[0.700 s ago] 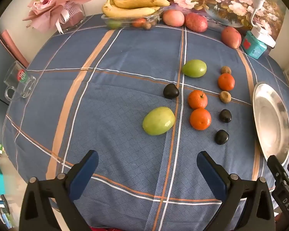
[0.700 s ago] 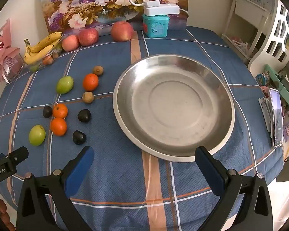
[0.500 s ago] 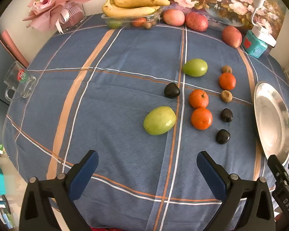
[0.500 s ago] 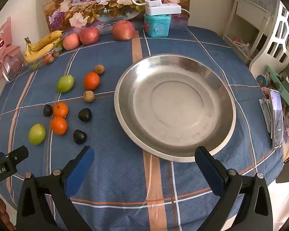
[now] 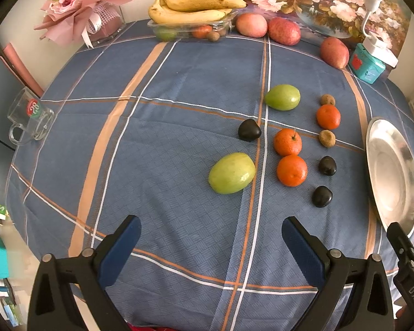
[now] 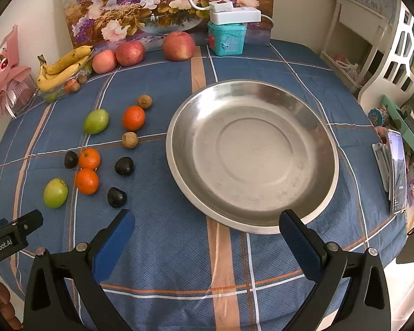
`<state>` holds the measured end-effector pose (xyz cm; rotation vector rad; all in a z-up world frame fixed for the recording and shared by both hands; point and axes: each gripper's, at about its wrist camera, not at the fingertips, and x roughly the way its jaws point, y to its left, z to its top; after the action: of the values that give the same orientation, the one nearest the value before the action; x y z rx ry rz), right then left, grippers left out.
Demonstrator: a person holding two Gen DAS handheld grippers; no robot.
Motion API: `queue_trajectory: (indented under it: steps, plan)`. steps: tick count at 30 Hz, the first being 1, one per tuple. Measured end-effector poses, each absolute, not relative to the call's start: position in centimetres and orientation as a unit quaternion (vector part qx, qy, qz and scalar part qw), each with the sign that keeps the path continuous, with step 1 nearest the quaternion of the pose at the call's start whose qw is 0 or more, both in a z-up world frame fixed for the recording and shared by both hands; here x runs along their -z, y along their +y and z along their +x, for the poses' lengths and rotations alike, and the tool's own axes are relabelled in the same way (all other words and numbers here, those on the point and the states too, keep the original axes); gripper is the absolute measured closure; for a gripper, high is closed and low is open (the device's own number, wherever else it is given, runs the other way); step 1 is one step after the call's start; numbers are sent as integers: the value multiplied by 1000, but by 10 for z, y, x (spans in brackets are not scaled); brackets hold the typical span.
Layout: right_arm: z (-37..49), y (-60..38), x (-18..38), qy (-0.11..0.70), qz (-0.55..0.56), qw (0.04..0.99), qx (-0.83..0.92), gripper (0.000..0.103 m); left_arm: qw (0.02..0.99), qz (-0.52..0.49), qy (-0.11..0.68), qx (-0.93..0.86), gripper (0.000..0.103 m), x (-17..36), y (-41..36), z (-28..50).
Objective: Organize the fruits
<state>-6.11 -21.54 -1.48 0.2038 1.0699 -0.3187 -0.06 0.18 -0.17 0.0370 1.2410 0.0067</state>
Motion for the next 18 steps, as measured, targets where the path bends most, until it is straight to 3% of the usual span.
queue_trajectory:
  steps: [18]
  plan:
    - [-61, -215, 13, 502, 100, 846, 149, 0, 813, 25, 582, -9, 0, 2, 1, 0]
